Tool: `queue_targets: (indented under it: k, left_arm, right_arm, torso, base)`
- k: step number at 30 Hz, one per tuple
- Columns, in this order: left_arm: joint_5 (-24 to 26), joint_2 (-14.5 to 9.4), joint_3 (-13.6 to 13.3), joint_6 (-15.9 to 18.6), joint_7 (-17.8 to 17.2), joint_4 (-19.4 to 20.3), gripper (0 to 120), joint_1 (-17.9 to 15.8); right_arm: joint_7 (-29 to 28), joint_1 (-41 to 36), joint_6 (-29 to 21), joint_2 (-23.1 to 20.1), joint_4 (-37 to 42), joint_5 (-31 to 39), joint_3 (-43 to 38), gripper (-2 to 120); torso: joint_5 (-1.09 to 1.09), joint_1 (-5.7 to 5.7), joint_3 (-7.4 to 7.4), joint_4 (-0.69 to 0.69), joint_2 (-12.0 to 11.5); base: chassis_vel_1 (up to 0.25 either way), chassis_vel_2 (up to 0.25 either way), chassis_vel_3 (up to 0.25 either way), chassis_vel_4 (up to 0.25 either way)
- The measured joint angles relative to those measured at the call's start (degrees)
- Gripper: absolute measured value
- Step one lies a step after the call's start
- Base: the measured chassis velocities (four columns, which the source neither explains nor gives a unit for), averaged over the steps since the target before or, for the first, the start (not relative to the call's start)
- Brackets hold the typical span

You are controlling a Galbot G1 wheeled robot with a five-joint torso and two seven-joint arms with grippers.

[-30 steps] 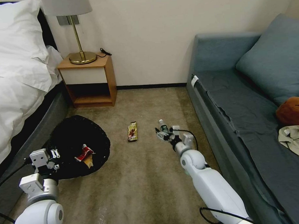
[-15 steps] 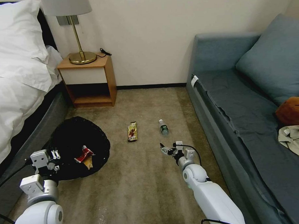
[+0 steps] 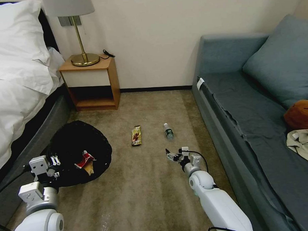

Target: Pick up the trash bin, then pick up the garbage on the floor and place it into the trash bin.

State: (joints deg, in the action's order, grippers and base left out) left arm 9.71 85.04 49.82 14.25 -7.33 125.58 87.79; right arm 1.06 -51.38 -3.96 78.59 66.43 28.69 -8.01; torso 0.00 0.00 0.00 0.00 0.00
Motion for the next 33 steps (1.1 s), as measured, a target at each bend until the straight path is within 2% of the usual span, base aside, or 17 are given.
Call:
queue_targets:
  k: [12, 33]
  left_arm:
    - [-0.4, 0.4, 1.2, -0.4, -0.1, 0.1, 5, 0.1]
    - [-0.7, 0.5, 2.1, -0.9, -0.1, -1.3, 5, -0.3]
  right_arm:
    - [1.5, 1.9, 1.6, 0.5, -4.0, -0.8, 0.8, 100]
    - [1.8, 2.3, 2.9, 0.6, -6.0, -1.1, 0.6, 100]
  torso:
    - [0.0, 0.0, 0.0, 0.0, 0.0]
    - [0.0, 0.0, 0.0, 0.0, 0.0]
  base:
    - [0.0, 0.0, 0.0, 0.0]
    - [-0.011, 0.012, 0.013, -0.006]
